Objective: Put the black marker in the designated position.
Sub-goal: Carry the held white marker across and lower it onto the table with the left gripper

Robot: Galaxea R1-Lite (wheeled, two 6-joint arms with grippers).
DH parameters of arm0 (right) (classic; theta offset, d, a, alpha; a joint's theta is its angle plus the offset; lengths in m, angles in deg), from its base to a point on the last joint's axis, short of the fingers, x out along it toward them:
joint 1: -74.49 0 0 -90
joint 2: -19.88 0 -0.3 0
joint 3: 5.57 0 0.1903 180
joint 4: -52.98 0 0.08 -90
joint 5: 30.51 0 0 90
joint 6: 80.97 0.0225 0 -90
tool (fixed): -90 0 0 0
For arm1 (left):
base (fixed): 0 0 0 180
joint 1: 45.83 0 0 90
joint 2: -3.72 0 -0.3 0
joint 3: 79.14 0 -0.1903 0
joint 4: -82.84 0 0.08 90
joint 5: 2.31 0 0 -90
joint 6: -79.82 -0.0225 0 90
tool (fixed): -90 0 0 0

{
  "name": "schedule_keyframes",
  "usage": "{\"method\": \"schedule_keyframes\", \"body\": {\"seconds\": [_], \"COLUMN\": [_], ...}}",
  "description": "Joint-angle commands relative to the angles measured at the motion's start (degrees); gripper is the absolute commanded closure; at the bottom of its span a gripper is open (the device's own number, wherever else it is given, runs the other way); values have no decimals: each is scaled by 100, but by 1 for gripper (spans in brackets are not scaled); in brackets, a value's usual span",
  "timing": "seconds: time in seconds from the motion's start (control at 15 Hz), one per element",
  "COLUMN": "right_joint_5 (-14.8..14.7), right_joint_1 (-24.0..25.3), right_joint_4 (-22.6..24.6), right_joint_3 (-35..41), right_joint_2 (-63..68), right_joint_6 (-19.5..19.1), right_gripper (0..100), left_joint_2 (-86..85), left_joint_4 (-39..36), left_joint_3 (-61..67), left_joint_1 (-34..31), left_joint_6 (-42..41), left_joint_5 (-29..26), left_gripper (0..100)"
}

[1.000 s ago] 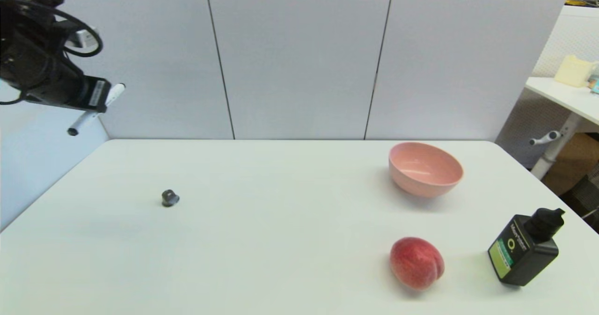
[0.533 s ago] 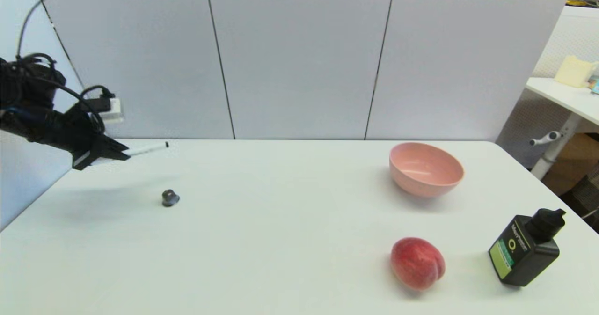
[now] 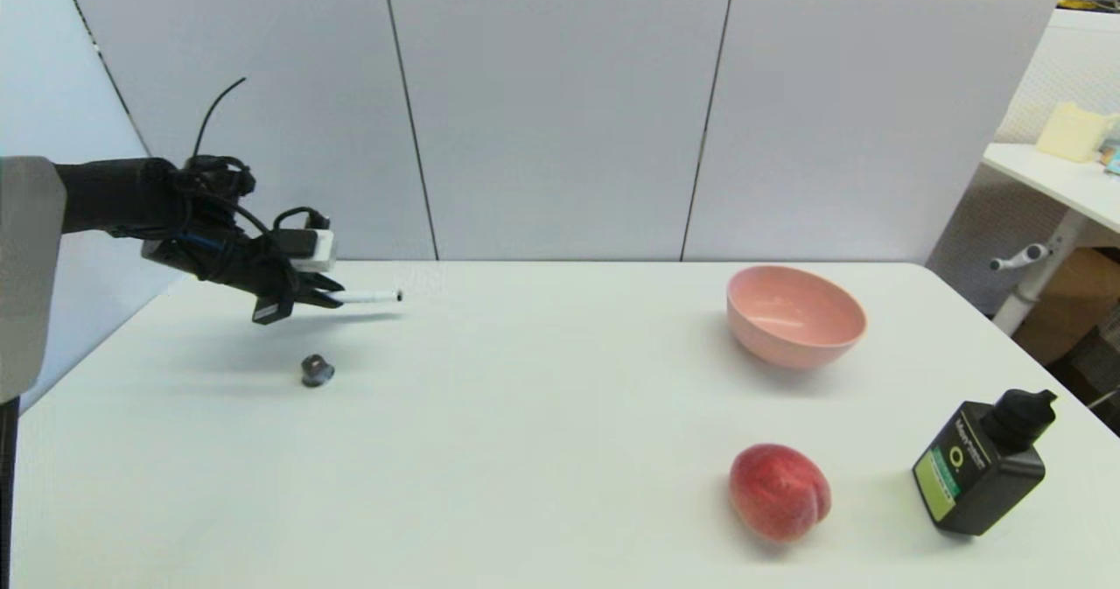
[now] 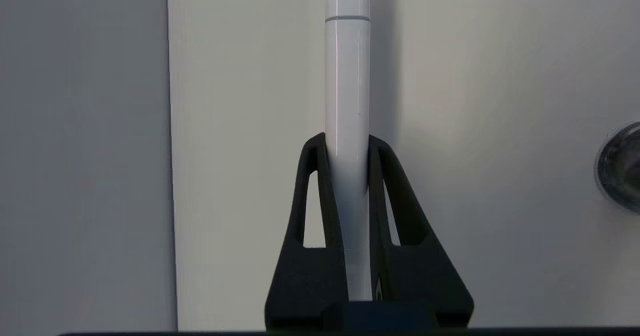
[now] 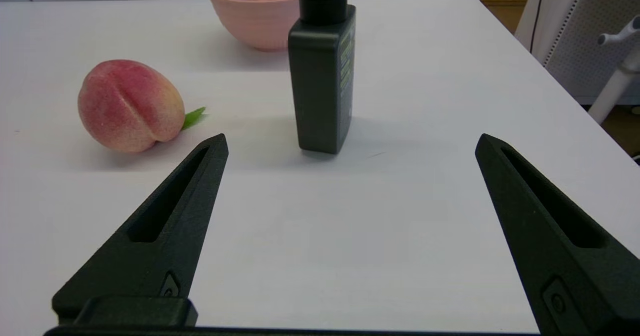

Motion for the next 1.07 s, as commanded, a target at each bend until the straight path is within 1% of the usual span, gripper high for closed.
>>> {"method": "schedule_keyframes", "body": {"seconds": [0.07,0.93,1.0,1.07], "right_joint_5": [1,1,1,1], "right_joint_1": [0,0,0,0], "right_joint_4": [2,2,2,2], "right_joint_3": [0,0,0,0], "right_joint_2": [7,7,7,7], "right_joint_6": [0,0,0,0], "right_gripper": [0,0,0,0], "left_joint_2": [-10,227,236,227], "left_joint_4": [55,99,160,186], "left_joint_3": [6,41,41,41], "left_joint_1": [91,82,82,82], "left_joint_6": [-34,45,45,36], "left_joint_5": [26,8,8,8], "left_gripper": [100,100,0,0]}}
